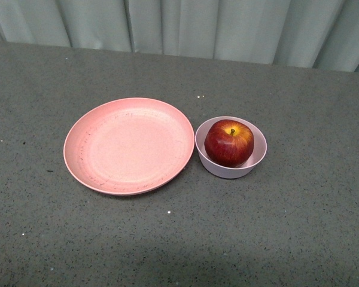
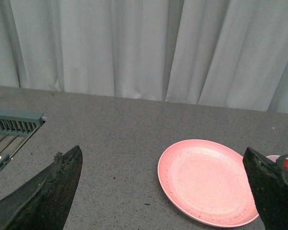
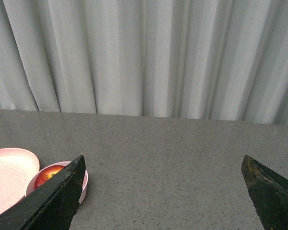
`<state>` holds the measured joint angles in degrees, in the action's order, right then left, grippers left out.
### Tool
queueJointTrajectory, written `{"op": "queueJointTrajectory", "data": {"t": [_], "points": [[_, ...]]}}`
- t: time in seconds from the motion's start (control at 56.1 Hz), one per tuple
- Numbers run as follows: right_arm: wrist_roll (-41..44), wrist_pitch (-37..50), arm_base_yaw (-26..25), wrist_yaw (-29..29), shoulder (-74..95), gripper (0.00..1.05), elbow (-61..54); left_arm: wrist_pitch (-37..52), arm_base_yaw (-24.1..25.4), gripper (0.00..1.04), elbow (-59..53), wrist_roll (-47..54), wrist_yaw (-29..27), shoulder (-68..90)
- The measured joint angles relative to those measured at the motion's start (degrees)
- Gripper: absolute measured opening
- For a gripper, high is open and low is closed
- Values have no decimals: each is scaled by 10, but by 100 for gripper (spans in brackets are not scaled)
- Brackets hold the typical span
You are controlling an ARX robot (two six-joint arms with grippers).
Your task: Move apple from plate to bowl
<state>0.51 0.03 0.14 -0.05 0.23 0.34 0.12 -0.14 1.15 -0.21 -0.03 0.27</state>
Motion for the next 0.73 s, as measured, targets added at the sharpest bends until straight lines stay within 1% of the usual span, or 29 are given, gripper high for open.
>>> {"op": "queueJointTrajectory", "data": {"t": [0.036,0.731], "points": [[0,0,0,0,0,95,0,0,0,97,0,0,0,0],[0,0,0,0,0,95,0,0,0,98,0,0,0,0]]}}
